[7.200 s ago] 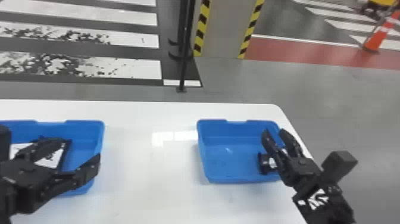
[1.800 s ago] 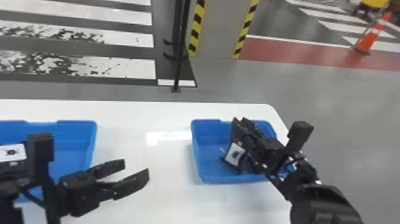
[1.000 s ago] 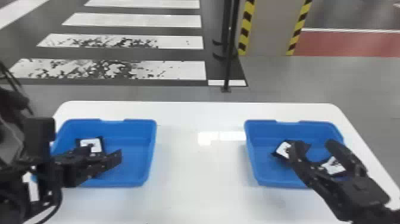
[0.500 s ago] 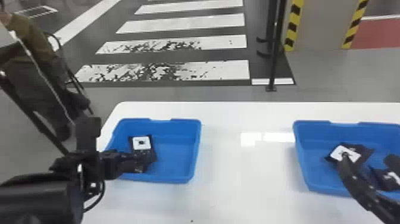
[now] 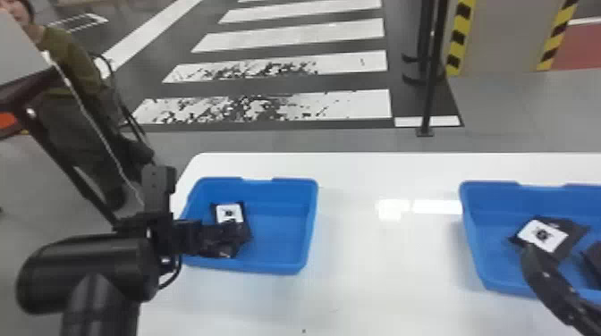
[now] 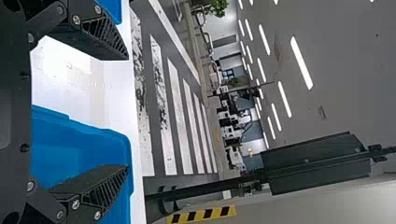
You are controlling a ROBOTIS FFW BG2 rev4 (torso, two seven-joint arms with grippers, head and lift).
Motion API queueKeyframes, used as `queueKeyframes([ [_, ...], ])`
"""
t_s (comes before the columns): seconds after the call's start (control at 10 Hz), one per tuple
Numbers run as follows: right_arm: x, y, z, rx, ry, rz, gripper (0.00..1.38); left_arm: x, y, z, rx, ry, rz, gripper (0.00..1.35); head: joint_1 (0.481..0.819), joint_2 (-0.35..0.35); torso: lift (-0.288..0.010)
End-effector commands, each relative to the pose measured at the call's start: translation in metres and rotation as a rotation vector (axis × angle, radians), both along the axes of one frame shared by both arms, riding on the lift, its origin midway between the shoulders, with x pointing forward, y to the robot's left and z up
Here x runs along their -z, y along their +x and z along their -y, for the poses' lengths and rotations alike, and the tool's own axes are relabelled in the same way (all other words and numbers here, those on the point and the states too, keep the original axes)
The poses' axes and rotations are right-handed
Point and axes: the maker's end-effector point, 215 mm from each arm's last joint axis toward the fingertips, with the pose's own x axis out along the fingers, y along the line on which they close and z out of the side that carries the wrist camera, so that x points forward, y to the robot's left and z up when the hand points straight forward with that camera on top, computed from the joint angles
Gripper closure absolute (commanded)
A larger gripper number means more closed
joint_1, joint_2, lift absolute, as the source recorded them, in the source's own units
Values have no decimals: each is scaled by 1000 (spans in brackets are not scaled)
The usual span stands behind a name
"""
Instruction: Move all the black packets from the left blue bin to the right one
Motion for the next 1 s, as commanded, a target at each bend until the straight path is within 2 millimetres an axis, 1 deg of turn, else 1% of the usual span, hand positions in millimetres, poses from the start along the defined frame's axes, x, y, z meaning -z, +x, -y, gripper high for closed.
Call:
queueKeyframes([
  [0.0,3,0,-1,-2,7,-10,211,14,13,8,12,-15,-26,168,695,225,-140],
  [0.1,5,0,-1,-5,12,-14,211,22,25,14,25,-22,-39,170,695,219,-140],
  [0.2,7,0,-4,-10,21,-19,211,30,32,20,40,-31,-61,191,695,210,-140],
  [0.3,7,1,-3,-10,25,-18,211,41,32,26,47,-46,-96,367,695,200,-140],
  [0.4,9,0,-5,-13,37,-25,211,50,28,35,66,-68,-121,837,695,196,-140],
  [0.5,10,-1,-6,-15,43,-29,211,53,24,34,59,-75,-131,1013,695,187,-140],
  [0.6,11,-1,-5,-14,45,-31,211,55,23,33,59,-72,-132,1154,695,182,-140],
  [0.7,12,-1,-6,-15,52,-33,211,46,31,36,79,-67,-88,1211,695,183,-140],
  [0.8,12,-1,-6,-15,54,-35,211,27,35,42,102,-67,-39,1211,695,183,-140],
  [0.9,13,-2,-6,-17,54,-37,211,1,33,50,124,-60,16,1211,695,178,-140],
])
